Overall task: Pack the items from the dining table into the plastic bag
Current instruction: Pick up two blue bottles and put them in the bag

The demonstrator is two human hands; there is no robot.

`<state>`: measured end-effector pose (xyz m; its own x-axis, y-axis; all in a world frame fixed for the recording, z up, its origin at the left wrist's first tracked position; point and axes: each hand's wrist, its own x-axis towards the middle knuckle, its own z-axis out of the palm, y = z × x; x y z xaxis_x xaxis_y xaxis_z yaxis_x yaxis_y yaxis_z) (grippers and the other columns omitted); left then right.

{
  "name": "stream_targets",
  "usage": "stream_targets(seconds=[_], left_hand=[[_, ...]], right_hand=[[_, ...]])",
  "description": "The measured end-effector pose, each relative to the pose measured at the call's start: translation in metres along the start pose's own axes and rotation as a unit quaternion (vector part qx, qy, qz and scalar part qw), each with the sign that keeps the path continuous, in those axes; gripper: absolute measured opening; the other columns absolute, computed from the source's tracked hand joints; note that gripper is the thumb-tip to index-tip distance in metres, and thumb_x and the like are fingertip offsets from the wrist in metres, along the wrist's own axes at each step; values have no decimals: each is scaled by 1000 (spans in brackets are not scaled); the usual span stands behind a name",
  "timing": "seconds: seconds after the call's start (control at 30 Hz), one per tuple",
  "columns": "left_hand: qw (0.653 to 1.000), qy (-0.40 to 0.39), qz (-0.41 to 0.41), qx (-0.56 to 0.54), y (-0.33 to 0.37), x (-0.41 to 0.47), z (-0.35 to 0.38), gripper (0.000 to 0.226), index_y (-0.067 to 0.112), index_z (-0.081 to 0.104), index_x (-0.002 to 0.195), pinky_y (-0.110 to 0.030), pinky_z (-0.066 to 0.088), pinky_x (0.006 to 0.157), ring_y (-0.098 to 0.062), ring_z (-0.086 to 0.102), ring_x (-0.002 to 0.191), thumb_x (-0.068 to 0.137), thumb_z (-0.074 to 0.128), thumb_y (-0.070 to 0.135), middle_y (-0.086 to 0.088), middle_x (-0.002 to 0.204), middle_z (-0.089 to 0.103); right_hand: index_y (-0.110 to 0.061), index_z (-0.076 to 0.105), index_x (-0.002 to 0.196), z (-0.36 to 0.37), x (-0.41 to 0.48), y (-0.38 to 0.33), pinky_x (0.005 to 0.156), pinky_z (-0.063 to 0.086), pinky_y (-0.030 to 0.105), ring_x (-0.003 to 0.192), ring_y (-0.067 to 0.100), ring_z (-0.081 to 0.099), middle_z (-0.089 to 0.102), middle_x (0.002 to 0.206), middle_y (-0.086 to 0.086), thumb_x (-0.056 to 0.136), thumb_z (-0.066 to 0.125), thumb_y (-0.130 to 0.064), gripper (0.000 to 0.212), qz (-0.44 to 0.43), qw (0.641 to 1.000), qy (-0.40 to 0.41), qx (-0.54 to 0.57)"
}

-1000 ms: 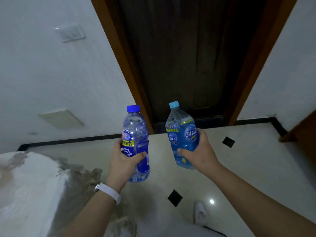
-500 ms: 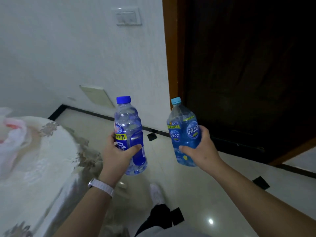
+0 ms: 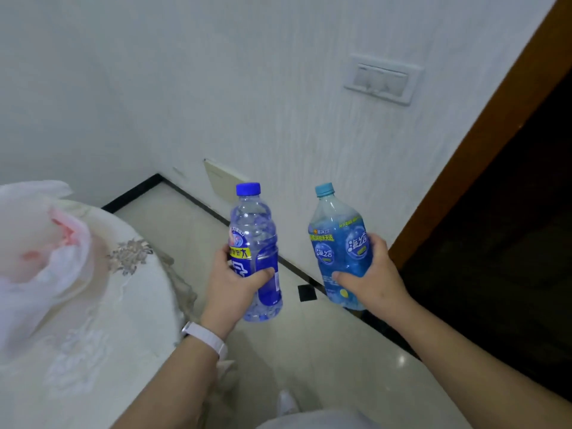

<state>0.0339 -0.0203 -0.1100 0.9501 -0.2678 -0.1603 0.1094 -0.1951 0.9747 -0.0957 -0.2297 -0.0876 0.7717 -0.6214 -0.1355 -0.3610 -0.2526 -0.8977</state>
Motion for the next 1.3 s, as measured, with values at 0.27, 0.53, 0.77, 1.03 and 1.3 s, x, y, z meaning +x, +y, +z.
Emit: stream_targets(seconds=[0.27, 0.53, 0.77, 1.03, 1.3], left_hand=[[995, 100, -25, -13, 7, 84, -39, 75, 19, 52, 120, -30, 58, 73, -9, 71, 83, 56, 90, 17, 3, 102, 71], [974, 215, -60, 28, 5, 162, -63, 59, 9, 52, 117, -11, 49, 57, 3, 66, 67, 68, 81, -5, -1, 97, 69], [931, 360, -55, 27, 37, 225, -97, 65, 17, 51, 117, -26, 55, 68, -7, 70, 80, 64, 85, -1, -1, 104, 68], [872, 486, -58, 2, 46, 244, -142, 68, 18, 49, 120, -18, 56, 64, -2, 69, 79, 67, 82, -8, 2, 106, 67], [810, 581, -77, -20, 14, 263, -215, 70, 18, 46, 120, -11, 52, 62, 7, 66, 78, 67, 83, -8, 5, 106, 63]], right_hand=[[-38, 33, 120, 68, 101, -36, 80, 49, 27, 93, -2, 59, 56, 105, -23, 66, 83, -16, 78, -24, 995, -90, -30], [-35, 33, 121, 144, 227, -63, 68, 42, 15, 87, -10, 55, 52, 100, -27, 65, 85, -11, 79, -47, 982, -184, -3], [-31, 35, 126, 210, 336, -127, 60, 45, 4, 85, -12, 58, 54, 106, -18, 70, 84, -9, 77, -118, 945, -304, 35], [-37, 33, 125, 297, 381, -176, 74, 47, 14, 92, -8, 58, 53, 108, -23, 70, 84, -11, 80, -162, 885, -436, 10], [-40, 36, 125, 405, 382, -209, 68, 50, 10, 89, -14, 59, 56, 109, -21, 68, 80, -6, 79, -193, 822, -533, -49]])
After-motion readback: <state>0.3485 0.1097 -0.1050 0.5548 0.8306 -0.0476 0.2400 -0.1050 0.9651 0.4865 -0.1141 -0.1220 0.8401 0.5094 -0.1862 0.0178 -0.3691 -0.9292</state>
